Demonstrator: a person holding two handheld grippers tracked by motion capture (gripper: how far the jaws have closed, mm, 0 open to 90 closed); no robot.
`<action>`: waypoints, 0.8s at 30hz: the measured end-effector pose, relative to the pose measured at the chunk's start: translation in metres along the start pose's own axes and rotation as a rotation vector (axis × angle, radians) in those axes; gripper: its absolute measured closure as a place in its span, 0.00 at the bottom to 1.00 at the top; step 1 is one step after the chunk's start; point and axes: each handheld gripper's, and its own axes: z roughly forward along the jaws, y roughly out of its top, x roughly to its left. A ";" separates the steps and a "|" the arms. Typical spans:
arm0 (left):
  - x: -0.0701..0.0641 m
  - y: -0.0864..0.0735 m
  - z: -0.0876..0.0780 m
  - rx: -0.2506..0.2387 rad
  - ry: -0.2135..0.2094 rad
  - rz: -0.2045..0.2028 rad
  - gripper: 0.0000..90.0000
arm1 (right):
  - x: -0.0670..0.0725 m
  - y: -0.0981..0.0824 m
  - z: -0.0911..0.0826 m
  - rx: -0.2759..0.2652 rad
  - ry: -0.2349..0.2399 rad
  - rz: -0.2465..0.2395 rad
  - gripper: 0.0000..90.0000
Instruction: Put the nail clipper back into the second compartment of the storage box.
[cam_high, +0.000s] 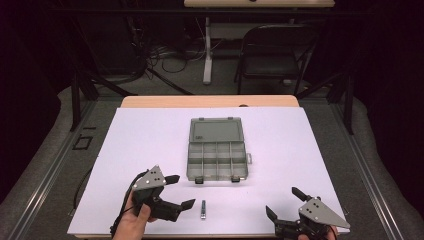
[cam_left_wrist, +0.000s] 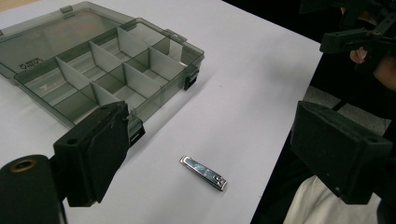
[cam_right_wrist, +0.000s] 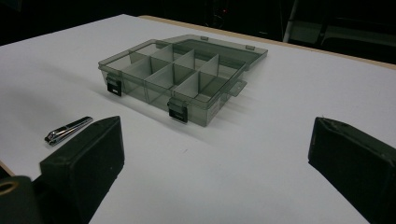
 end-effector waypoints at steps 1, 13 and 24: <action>0.000 0.000 0.001 0.006 0.000 -0.003 0.13 | 0.000 0.000 0.000 0.000 0.000 -0.001 0.04; 0.001 0.003 0.022 0.152 -0.005 -0.022 0.13 | 0.000 -0.001 0.001 0.014 0.010 -0.005 0.04; -0.005 0.003 0.037 0.219 -0.011 0.008 0.05 | 0.001 -0.001 0.003 0.023 0.012 -0.001 0.05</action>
